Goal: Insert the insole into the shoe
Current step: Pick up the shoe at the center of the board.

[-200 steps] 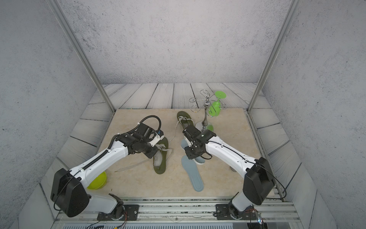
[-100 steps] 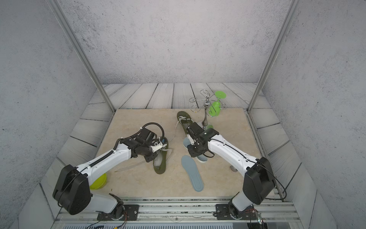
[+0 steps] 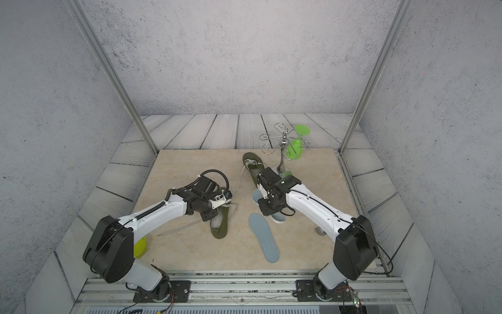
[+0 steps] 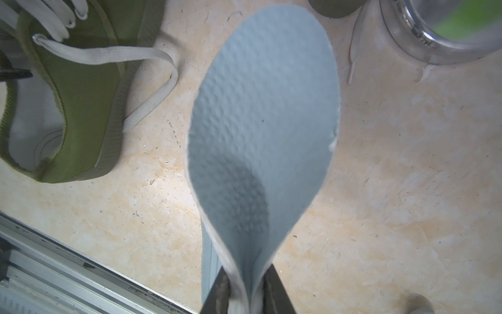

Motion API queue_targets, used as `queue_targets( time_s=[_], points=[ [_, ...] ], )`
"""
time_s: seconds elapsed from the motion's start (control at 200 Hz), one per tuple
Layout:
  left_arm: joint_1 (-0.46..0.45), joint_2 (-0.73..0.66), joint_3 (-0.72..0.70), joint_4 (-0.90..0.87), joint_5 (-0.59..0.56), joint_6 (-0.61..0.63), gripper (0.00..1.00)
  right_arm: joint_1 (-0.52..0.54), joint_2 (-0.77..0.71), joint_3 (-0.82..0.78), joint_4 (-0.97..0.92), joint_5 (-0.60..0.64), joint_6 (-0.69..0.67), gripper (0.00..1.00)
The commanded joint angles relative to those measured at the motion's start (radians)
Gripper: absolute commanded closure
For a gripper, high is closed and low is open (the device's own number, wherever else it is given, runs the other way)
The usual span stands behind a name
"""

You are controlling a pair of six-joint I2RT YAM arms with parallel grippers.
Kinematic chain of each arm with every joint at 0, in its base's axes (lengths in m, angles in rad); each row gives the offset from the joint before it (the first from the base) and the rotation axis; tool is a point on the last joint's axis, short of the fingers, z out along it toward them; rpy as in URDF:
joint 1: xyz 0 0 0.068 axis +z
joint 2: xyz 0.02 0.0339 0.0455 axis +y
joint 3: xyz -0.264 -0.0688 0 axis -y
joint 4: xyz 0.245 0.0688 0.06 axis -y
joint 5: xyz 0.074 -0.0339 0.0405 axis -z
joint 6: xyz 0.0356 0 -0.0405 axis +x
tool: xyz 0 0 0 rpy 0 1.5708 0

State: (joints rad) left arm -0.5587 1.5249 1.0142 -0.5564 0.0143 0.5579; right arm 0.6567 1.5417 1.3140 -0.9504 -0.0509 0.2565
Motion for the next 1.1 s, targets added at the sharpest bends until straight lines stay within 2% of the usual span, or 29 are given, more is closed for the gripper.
queue_targets(
  time_s=[0.0, 0.35, 0.601, 1.091],
  points=[
    [-0.003, 0.009, 0.012, 0.026, -0.021, 0.017, 0.71, -0.005, -0.040, 0.011, -0.023, -0.011, 0.000, 0.78],
    [-0.003, -0.001, 0.079, -0.128, -0.036, -0.033, 0.74, -0.006, -0.029, 0.022, -0.021, -0.017, 0.007, 0.78],
    [-0.004, -0.008, 0.072, -0.086, -0.066, -0.028, 0.76, -0.006, -0.023, 0.022, -0.020, -0.021, 0.010, 0.78],
    [-0.009, 0.036, 0.087, -0.045, -0.037, -0.019, 0.76, -0.006, -0.019, 0.030, -0.022, -0.022, 0.013, 0.78]
  ],
)
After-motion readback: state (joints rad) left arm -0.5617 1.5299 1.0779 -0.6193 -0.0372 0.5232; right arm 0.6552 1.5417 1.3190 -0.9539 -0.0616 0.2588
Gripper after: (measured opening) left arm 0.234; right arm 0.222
